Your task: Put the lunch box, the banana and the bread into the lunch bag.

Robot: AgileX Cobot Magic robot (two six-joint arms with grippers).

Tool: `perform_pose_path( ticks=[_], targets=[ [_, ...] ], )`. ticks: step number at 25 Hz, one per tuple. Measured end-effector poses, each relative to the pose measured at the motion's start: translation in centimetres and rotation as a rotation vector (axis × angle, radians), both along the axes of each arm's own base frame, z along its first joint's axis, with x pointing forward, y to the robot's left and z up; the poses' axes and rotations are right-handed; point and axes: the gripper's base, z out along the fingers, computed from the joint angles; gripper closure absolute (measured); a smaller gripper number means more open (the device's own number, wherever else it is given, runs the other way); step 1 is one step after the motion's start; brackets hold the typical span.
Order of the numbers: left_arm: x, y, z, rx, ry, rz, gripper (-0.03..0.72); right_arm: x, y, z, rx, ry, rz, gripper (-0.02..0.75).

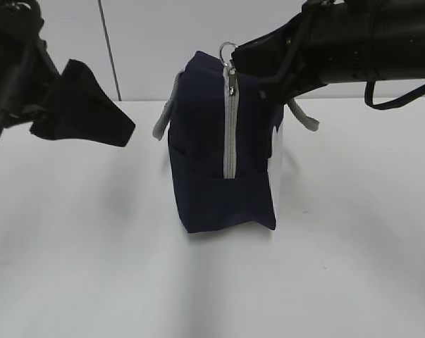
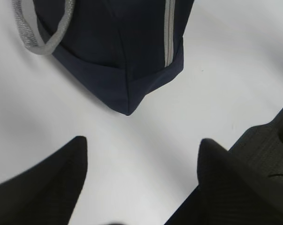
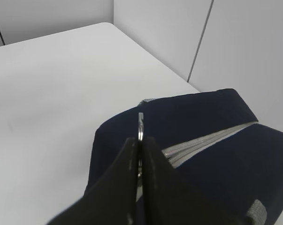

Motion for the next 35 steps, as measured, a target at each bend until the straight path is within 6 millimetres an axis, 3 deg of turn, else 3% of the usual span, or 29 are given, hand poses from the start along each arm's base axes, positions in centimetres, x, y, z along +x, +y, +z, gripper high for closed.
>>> perform_pose_path(
  ticks=[9, 15, 21, 27, 35],
  targets=[
    [0.3, -0.6, -6.4, -0.155, -0.115, 0.018, 0.193, -0.2, 0.9, -1.1, -0.007, 0.047, 0.116, 0.754],
    [0.6, -0.8, -6.4, -0.206, -0.175, 0.016, 0.193, 0.6, 1.4, -2.4, -0.012, 0.091, 0.139, 0.754],
    [0.7, -1.2, -7.3, -0.191, -0.127, -0.019, 0.193, 0.9, 1.3, -2.8, -0.016, 0.1, 0.135, 0.754],
    [1.1, -1.9, -9.3, -0.125, -0.089, -0.116, 0.225, 0.9, 1.3, -2.8, -0.015, 0.1, 0.135, 0.754],
    [2.3, -1.9, -10.2, -0.023, -0.216, -0.171, 0.233, 0.9, 1.3, -2.8, -0.015, 0.099, 0.138, 0.754]
  ],
)
